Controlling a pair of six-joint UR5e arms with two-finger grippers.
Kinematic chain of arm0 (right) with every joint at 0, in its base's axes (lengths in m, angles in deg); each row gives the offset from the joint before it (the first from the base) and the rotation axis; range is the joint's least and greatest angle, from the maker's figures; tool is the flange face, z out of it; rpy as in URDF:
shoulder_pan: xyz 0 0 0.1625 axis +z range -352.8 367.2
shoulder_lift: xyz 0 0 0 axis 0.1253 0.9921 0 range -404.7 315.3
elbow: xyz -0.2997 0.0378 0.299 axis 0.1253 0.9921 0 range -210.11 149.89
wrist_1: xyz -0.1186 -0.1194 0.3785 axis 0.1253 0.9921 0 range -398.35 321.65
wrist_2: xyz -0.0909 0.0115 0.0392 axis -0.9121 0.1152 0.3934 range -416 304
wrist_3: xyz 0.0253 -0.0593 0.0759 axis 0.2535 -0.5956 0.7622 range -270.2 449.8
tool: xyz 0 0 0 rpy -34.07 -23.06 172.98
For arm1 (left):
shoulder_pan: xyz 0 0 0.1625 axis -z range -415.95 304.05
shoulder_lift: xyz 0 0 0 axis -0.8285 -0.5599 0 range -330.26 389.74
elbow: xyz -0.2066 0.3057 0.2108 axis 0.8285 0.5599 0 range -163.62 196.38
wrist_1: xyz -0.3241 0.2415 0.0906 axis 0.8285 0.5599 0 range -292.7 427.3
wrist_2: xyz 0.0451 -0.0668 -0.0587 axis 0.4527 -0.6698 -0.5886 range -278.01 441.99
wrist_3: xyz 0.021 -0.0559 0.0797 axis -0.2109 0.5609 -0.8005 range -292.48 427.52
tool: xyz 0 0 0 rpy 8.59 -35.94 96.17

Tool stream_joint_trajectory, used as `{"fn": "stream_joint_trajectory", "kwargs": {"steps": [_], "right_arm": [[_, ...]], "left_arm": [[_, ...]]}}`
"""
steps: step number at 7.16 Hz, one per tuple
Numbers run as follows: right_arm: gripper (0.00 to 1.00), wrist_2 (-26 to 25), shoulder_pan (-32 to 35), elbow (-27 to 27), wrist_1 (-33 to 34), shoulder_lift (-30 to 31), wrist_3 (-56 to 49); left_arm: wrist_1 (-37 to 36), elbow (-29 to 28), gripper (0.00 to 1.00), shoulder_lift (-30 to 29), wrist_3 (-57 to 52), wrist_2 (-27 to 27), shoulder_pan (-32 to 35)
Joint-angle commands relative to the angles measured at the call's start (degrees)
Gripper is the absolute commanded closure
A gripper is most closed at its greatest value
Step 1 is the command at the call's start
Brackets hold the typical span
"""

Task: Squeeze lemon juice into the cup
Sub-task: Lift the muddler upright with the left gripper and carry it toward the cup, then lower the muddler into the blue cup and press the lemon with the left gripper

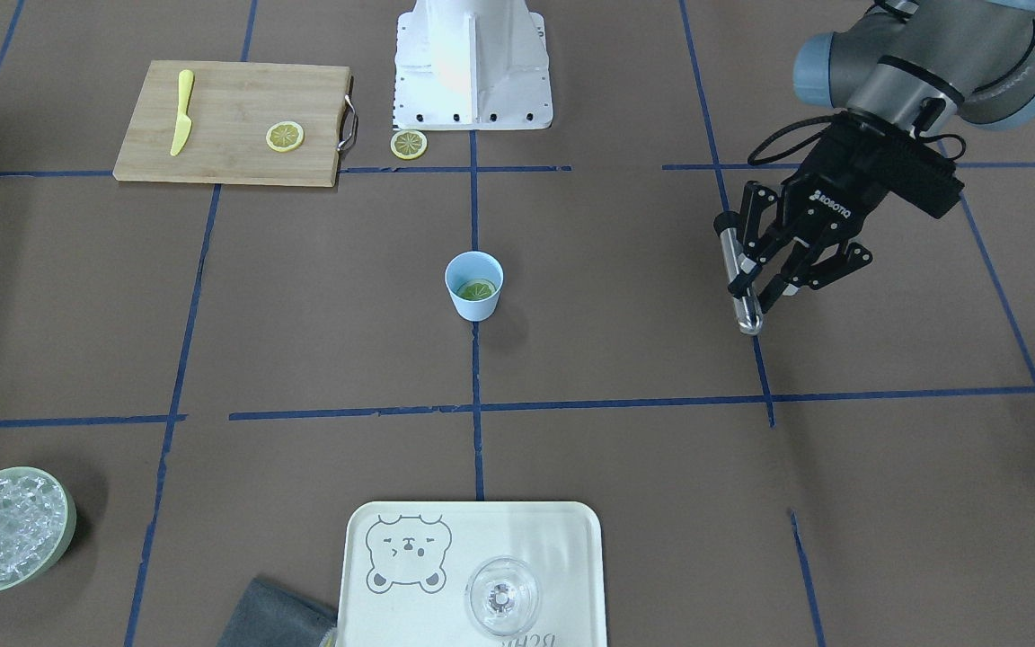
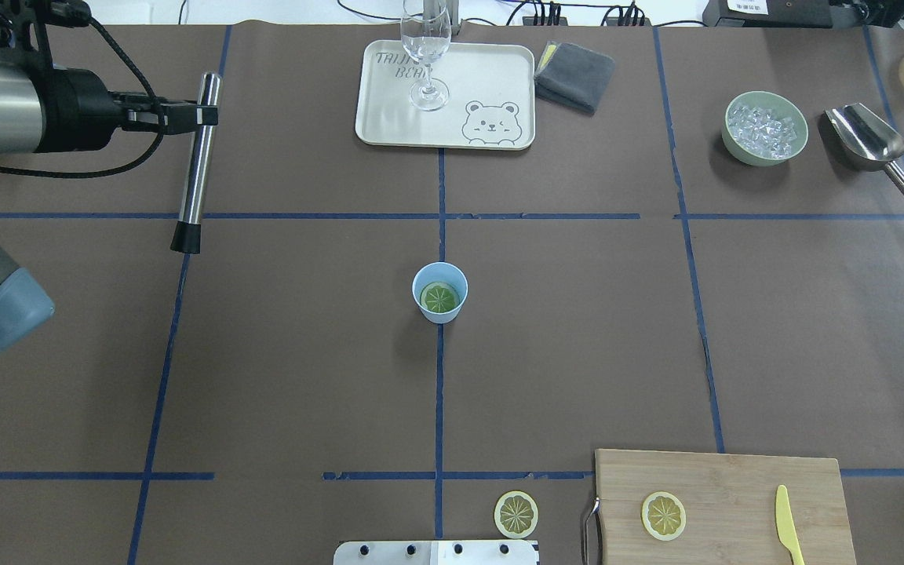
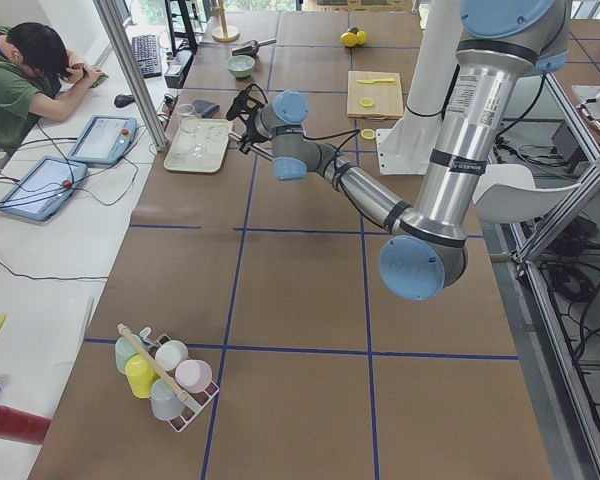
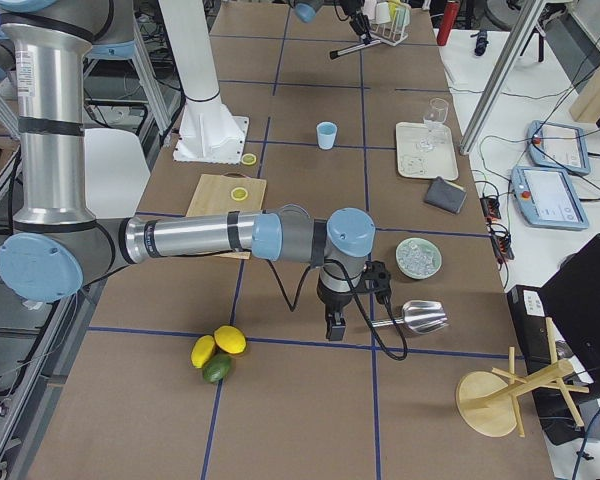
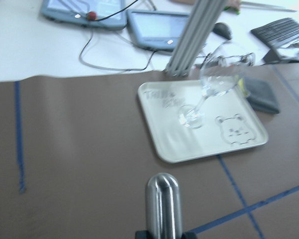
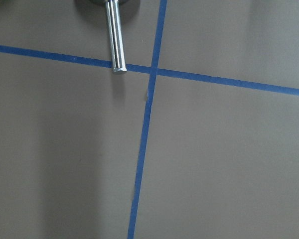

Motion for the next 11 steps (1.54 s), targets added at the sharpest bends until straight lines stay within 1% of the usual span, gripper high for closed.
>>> {"fn": "stream_joint_trajectory", "kwargs": {"steps": [1, 2, 3, 4, 5, 6, 8, 9, 11], "right_arm": [[0.0, -0.21, 0.09, 0.14, 0.0, 0.18, 0.0], [0.0, -0.3, 0.26, 0.14, 0.0, 0.27, 0.0], [0.0, -0.21, 0.7, 0.14, 0.0, 0.53, -0.26], [0.0, -0.3, 1.14, 0.14, 0.0, 0.62, -0.35], [0.0, -0.21, 1.49, 0.05, 0.0, 1.14, -0.44], [0.0, -0.21, 2.11, 0.05, 0.0, 1.23, -0.53], [0.0, -0.3, 2.72, 0.05, 0.0, 1.41, -0.71], [0.0, -0.3, 2.99, 0.05, 0.0, 1.76, -0.71], [0.0, -0.21, 3.25, 0.05, 0.0, 1.76, -0.71]], "left_arm": [[16.9, -3.24, 1.0, -4.99, 0.41, 0.08, -0.22], [19.92, -3.25, 1.0, -7.1, 0.59, 1.13, -0.66], [25.08, -5.42, 1.0, -9.82, 0.42, 5.14, -3.1], [31.74, -7.97, 1.0, -11.24, 0.07, 13.01, -7.56], [35.03, -11.04, 1.0, -12.99, -0.11, 19.53, -13.17], [38.54, -14.72, 1.0, -16.14, -3.76, 23.86, -16.36], [41.2, -19.04, 1.0, -17.05, -11.33, 30.98, -20.94], [43.13, -22.2, 1.0, -18.36, -15.19, 34.15, -22.7], [43.59, -23.37, 1.0, -17.94, -17.07, 34.36, -24.03]]}}
